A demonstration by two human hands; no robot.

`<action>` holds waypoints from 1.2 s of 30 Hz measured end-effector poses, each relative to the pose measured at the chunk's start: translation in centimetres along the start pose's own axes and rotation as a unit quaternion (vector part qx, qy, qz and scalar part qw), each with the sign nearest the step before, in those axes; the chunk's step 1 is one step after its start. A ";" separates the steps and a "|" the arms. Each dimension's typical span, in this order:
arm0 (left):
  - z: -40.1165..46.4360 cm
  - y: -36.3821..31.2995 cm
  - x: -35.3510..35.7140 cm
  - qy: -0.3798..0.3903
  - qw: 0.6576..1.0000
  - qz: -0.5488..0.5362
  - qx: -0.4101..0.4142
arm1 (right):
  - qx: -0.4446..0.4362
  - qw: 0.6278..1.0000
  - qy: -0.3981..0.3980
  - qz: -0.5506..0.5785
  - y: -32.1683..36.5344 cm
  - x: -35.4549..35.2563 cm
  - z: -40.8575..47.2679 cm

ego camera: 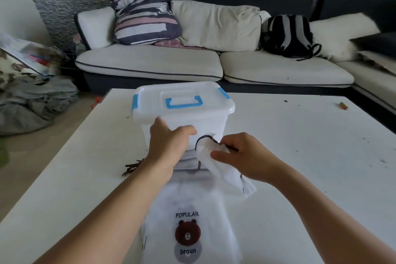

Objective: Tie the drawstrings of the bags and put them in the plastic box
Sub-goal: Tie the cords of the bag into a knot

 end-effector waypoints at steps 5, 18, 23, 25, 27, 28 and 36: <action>-1.0 -0.9 0.6 0.226 0.924 0.135 0.279 | -0.047 0.999 -0.001 0.008 0.3 -1.5 -0.5; -0.9 -0.6 0.6 0.196 0.933 0.136 0.270 | 0.011 0.997 -0.039 0.061 -0.6 -2.4 -0.3; -0.7 -0.3 0.6 0.292 0.915 0.150 0.233 | 0.018 0.998 -0.025 0.047 -0.9 -2.6 -0.1; -1.2 -0.2 0.9 0.340 0.891 0.171 0.248 | 0.017 1.000 -0.007 0.025 -0.8 -2.3 -0.2; -1.7 -0.4 1.2 0.356 0.876 0.170 0.277 | 0.014 1.000 0.022 0.004 -0.7 -1.8 -0.3; -1.8 -0.5 1.3 0.357 0.877 0.155 0.281 | 0.011 0.999 0.036 0.003 -0.6 -1.7 -0.4; -1.3 -0.3 1.4 0.308 0.943 -0.064 0.107 | -0.001 0.999 0.038 0.030 0.0 -1.8 -0.8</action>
Point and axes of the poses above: each hand's wrist, its own z-axis towards the middle knuckle, its own x-axis out of the palm, y = z × x, the point moved 2 cm from there along z, towards the middle knuckle, and after that the axes turned 12 degrees about x, right-handed, at the moved point
